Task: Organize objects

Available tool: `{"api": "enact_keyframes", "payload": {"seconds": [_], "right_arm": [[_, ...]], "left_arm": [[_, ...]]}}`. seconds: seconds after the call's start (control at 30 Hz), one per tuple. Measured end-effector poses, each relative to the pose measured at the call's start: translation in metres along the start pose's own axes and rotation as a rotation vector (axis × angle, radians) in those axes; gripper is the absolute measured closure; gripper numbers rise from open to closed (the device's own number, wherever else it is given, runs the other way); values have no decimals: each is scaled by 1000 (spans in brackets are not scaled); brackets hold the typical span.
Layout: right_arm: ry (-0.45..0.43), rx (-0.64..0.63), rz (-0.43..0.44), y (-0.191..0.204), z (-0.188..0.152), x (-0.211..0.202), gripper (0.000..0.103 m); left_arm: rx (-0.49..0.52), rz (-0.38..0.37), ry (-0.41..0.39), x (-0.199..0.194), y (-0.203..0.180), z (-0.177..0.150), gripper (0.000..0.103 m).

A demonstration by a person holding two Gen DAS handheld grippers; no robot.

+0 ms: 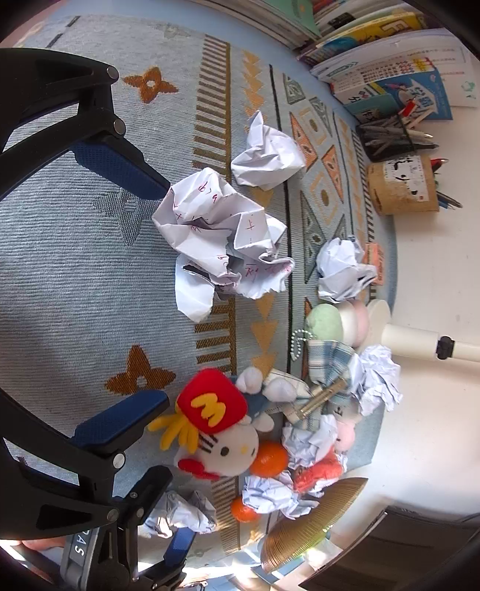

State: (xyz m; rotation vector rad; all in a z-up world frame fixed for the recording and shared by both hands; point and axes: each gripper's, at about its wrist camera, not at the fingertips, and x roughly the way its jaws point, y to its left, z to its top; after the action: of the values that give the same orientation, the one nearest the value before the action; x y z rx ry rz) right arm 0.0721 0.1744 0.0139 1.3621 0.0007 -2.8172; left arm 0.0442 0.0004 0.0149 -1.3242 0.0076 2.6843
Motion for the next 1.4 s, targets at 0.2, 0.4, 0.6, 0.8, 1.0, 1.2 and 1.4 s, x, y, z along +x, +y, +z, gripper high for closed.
{"api": "enact_keyframes", "payload": {"seconds": [0.2,0.4,0.6,0.8,1.0,1.2,1.4], "right_arm": [[-415,-95,-114,14,23,-59,0],[-351,22,24,5,29,-21,0],[-271,17,-17,5,33,-3,0],[-281,11,-51,7,31,-4,0],[-278,28,-56,3,31,-4,0],[-277,30,-57,2,31,-4,0],[-271,21,-62,3,31,-3,0]], "left_arm": [[63,25,-291,-45,-8,20,1],[-24,61,-323,-11,3,31,1],[-6,60,-247,4,3,34,1],[-30,51,-240,5,7,31,1],[-13,56,-235,5,3,32,1],[-8,45,-239,4,3,31,1],[-13,45,-237,4,4,31,1]]}}
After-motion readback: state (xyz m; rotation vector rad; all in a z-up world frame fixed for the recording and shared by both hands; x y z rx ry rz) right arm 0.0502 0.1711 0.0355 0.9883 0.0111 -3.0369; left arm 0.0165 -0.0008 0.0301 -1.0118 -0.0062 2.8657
